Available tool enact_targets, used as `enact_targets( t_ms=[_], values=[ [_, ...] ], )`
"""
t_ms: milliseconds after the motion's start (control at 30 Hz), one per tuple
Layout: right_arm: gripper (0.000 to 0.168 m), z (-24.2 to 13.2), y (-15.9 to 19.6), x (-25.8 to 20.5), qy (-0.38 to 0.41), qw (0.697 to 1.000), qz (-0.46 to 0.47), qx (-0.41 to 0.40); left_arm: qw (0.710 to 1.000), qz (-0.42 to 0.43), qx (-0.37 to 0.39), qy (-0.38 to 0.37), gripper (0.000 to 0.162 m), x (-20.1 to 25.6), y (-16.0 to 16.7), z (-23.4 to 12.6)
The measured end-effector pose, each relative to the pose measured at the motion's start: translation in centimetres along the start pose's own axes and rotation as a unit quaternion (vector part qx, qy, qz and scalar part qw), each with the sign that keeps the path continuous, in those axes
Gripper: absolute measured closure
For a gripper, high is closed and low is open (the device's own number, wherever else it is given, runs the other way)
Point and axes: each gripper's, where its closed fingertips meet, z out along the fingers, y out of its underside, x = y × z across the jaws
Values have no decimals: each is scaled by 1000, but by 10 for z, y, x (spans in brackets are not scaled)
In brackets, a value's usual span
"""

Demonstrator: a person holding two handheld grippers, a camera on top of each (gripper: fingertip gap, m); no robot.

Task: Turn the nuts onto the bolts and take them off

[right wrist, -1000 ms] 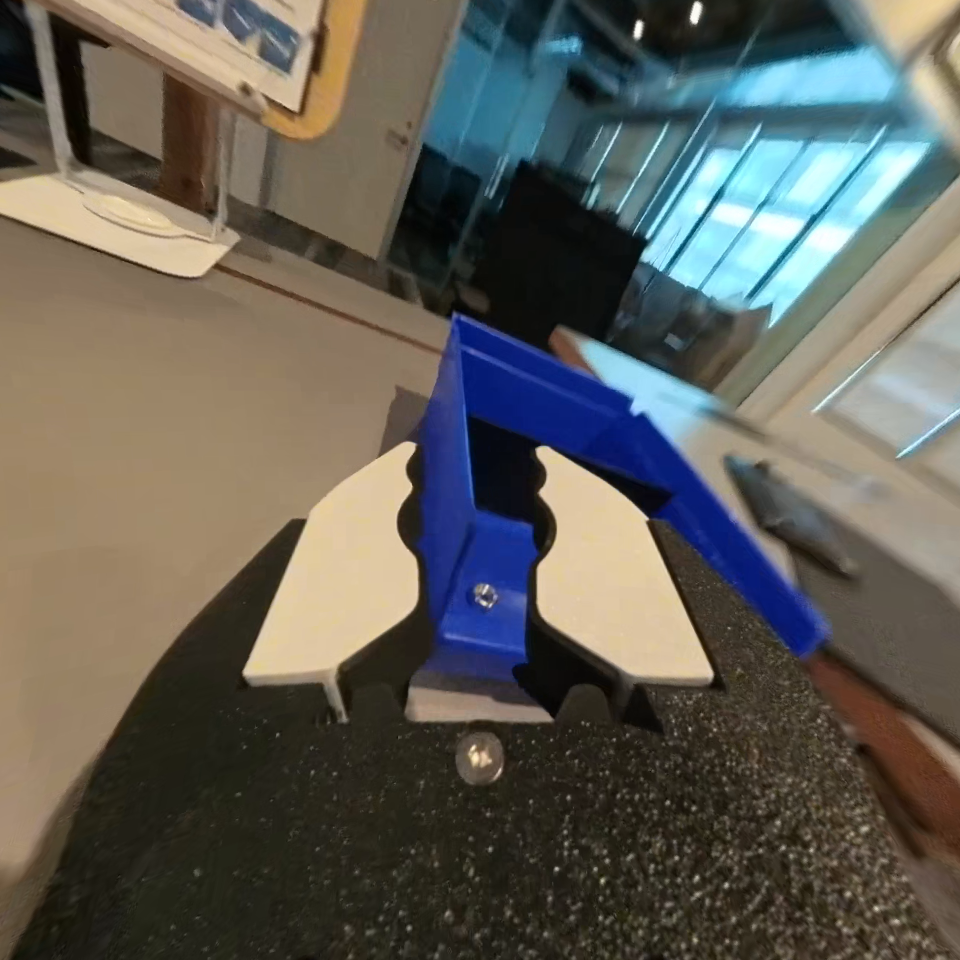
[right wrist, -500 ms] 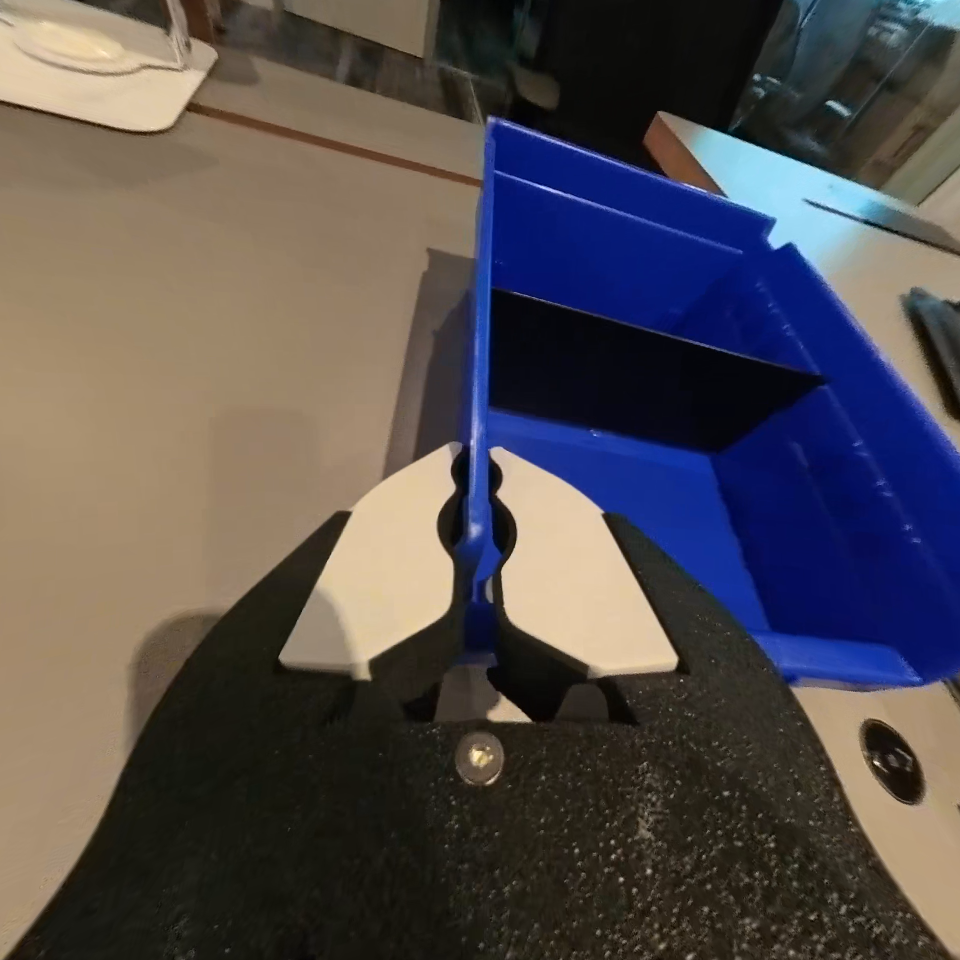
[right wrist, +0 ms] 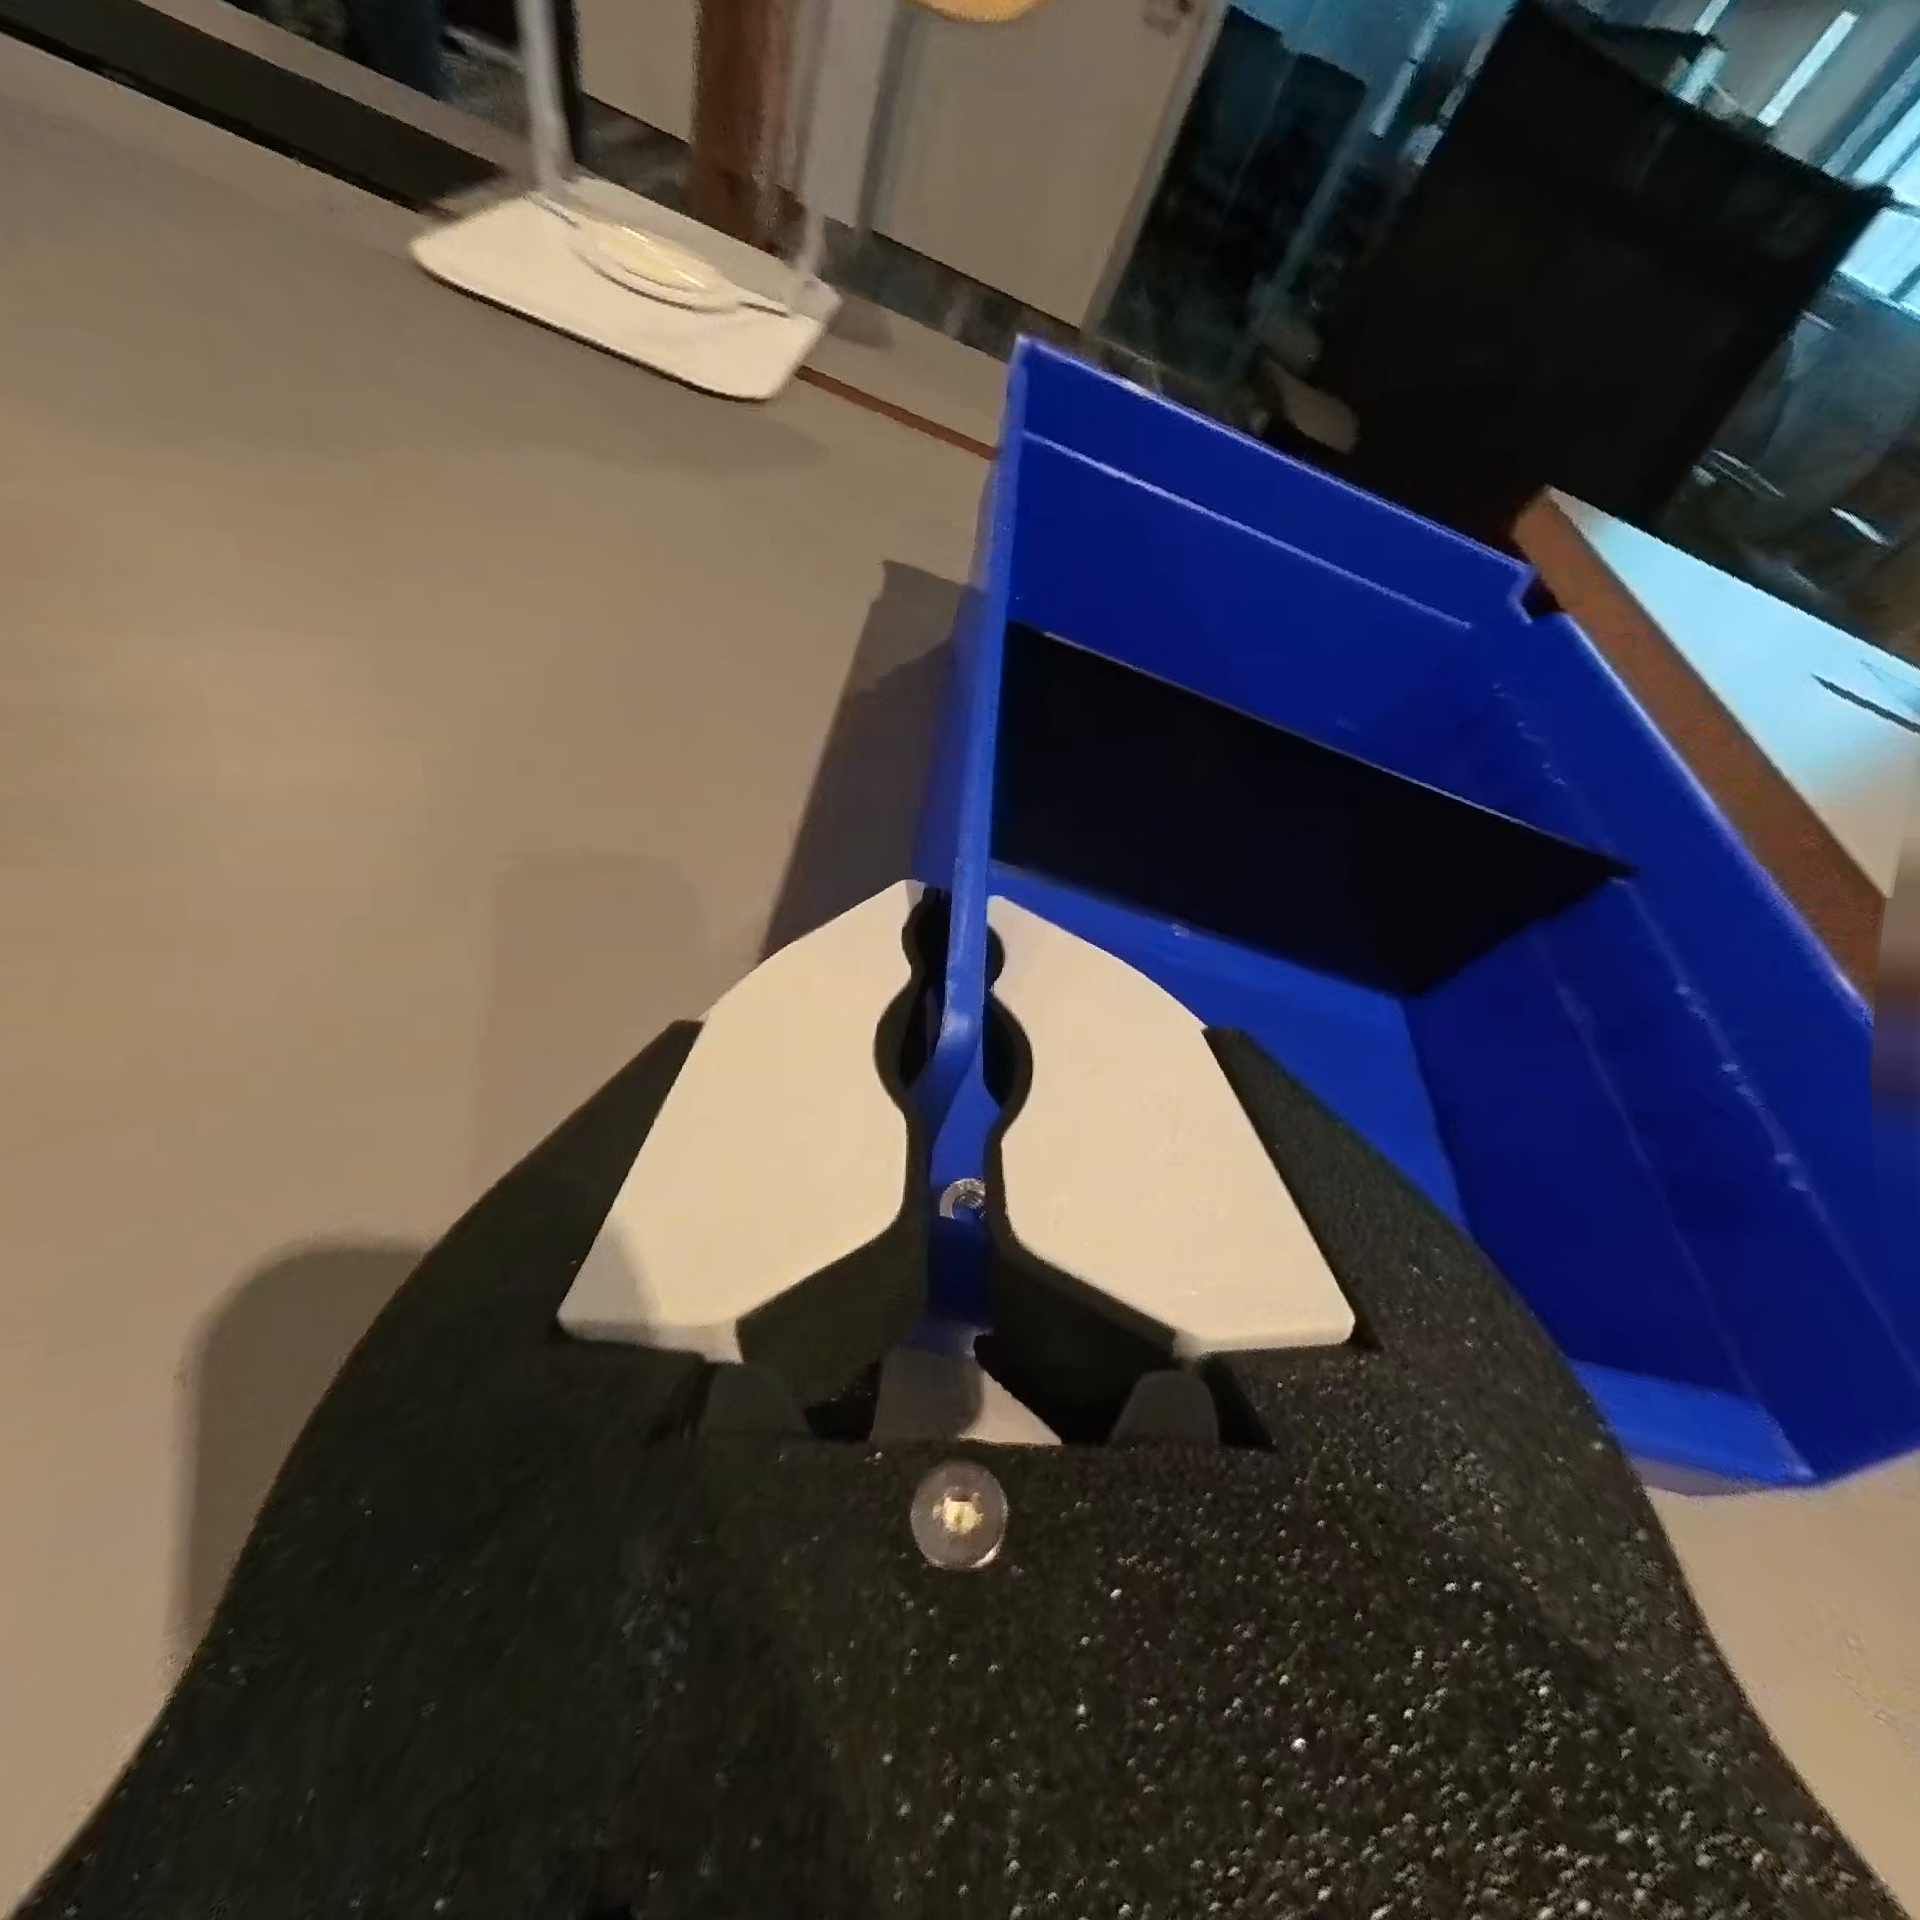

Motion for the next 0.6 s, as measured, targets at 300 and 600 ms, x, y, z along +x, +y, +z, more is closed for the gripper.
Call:
enact_targets(
  t_ms=[300,600],
  values=[
    [164,-35,-19,-92,-194,974,-74,86,1000,9,17,-15,117,-1,-6,-2],
    [163,-68,-31,-151,-417,880,-140,180,995,0,75,-63,115,-15,-29,-21]
  ],
)
